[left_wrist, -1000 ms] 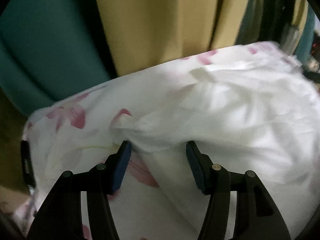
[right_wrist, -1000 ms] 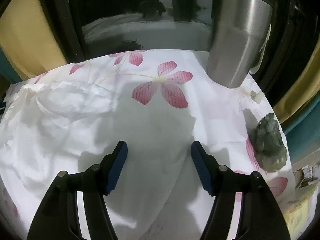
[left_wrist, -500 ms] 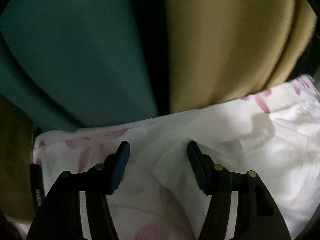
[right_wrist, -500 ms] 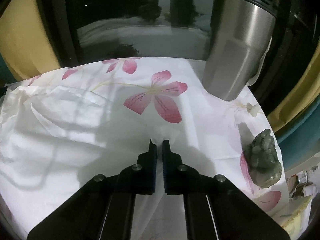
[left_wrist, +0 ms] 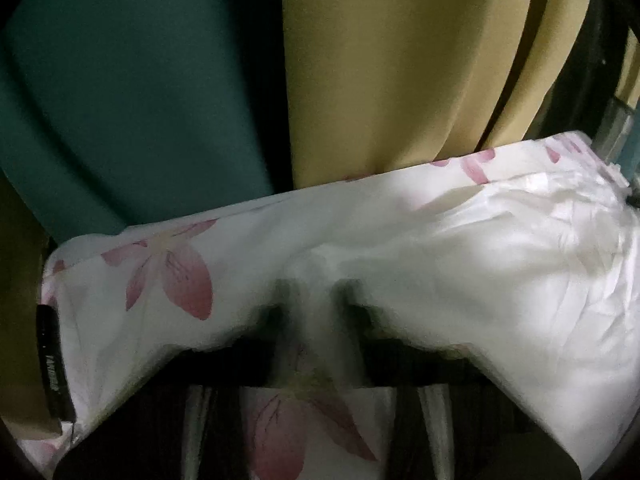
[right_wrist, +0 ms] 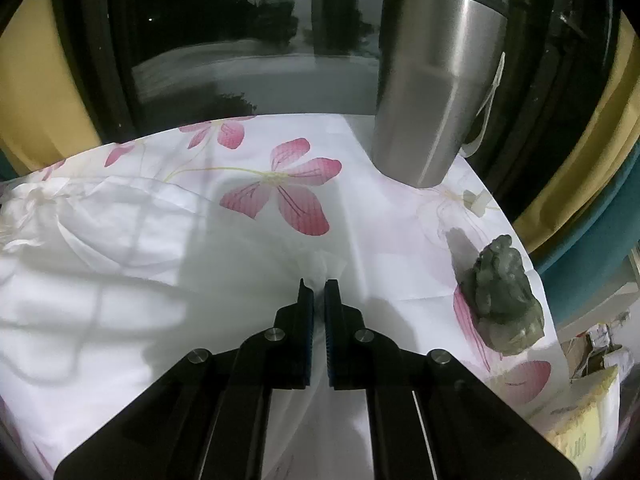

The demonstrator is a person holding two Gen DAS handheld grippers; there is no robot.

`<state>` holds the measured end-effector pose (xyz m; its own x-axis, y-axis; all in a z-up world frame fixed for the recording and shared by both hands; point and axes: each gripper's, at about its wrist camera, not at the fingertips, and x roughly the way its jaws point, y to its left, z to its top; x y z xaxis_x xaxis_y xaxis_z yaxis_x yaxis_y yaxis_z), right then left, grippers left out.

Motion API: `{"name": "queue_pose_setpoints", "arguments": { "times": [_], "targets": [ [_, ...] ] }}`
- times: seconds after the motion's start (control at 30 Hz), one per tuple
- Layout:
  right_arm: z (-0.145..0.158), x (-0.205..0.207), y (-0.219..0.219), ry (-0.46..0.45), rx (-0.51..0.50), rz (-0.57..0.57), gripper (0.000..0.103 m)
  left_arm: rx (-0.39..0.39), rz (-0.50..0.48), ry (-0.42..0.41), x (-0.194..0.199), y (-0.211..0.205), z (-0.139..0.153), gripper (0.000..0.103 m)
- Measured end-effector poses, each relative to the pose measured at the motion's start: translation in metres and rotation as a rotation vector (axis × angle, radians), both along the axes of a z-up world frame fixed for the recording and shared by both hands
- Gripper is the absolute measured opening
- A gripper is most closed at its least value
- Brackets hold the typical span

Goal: Fold large clothes

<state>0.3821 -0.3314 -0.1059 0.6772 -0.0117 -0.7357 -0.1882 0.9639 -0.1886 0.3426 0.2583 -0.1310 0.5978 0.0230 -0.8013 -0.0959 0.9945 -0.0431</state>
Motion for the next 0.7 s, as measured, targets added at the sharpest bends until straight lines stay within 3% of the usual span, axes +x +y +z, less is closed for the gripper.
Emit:
{"name": "queue_pose_setpoints", "arguments": {
  "times": [0.17, 0.27, 0.33, 0.4, 0.5, 0.53, 0.57, 0.7],
  "targets": [
    [0.001, -0.004, 0.000, -0.005, -0.030, -0.007, 0.005, -0.006, 0.073, -0.039, -0.012, 0.005, 0.004, 0.006],
    [0.001, -0.007, -0.002, -0.003, -0.005, -0.007, 0.005, -0.037, 0.101, -0.021, -0.020, 0.008, 0.004, 0.007],
    [0.001, -0.010, -0.004, -0.002, 0.003, -0.022, 0.013, -0.029, 0.123, -0.023, -0.025, 0.007, 0.007, 0.013],
    [0.003, -0.016, -0.005, -0.012, 0.000, -0.046, 0.034, -0.018, 0.164, -0.035, -0.037, 0.007, 0.014, 0.018],
    [0.013, -0.033, -0.006, -0.043, 0.013, -0.050, 0.061, -0.052, 0.211, -0.060, -0.067, 0.017, 0.029, 0.038],
    [0.017, -0.040, -0.006, -0.052, 0.014, -0.052, 0.064, -0.062, 0.216, -0.065, -0.065, 0.015, 0.030, 0.048],
    [0.020, -0.047, -0.006, -0.060, 0.017, -0.055, 0.065, -0.076, 0.218, -0.075, -0.073, 0.015, 0.033, 0.050],
    [0.025, -0.075, -0.009, -0.047, 0.097, -0.046, 0.065, -0.151, 0.215, -0.104, -0.101, 0.007, 0.040, 0.051]
  ]
}}
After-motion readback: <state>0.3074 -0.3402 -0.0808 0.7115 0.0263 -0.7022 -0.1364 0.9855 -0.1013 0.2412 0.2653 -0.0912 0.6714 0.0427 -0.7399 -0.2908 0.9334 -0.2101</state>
